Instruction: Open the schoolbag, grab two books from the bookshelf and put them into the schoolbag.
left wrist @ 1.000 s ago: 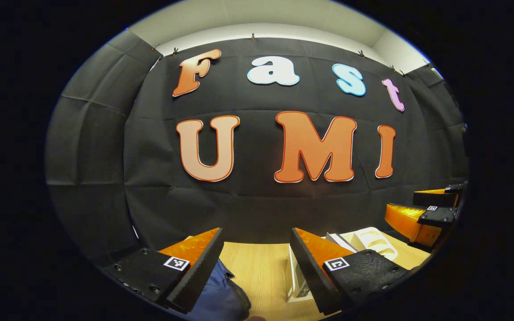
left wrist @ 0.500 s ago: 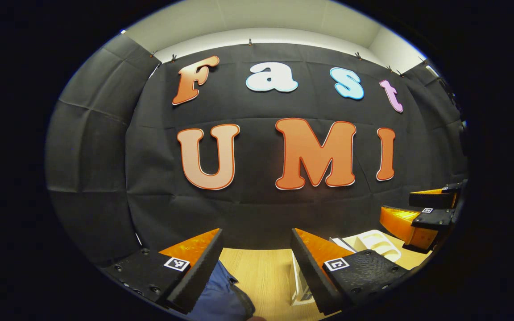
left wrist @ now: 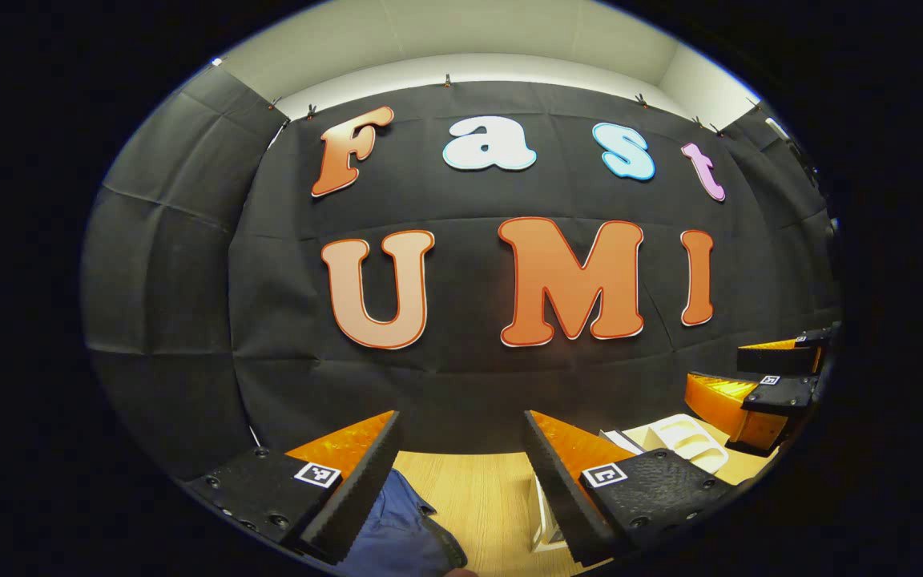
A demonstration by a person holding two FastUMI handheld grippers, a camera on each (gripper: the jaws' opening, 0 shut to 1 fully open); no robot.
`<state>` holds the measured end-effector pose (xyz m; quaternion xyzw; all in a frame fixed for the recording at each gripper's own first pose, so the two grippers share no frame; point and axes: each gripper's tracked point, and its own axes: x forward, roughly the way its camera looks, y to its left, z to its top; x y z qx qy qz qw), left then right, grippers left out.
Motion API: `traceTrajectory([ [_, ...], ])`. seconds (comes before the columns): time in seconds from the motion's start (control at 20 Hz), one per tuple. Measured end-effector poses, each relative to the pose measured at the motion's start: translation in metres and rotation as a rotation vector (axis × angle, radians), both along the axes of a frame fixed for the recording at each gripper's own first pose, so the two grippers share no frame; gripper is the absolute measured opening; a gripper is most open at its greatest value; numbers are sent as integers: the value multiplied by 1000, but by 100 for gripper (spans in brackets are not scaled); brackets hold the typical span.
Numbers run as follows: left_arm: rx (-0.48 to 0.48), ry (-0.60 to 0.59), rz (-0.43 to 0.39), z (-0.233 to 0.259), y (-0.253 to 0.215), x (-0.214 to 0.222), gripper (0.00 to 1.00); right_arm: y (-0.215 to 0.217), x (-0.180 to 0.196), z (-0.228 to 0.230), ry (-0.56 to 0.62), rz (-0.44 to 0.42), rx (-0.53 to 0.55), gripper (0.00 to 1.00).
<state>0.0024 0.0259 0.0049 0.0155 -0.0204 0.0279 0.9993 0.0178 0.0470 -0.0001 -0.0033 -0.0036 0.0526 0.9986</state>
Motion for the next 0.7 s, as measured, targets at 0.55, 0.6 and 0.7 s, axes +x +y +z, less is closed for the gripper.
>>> traceTrajectory([
  [0.55,63,92,25,-29,21,3,94,-9,-1,-12,27,0,-3,96],
  [0.6,75,109,27,-36,23,1,94,-10,0,-13,32,-1,-1,96],
  [0.7,95,142,30,-49,29,0,94,-12,1,-18,41,-1,3,96],
])
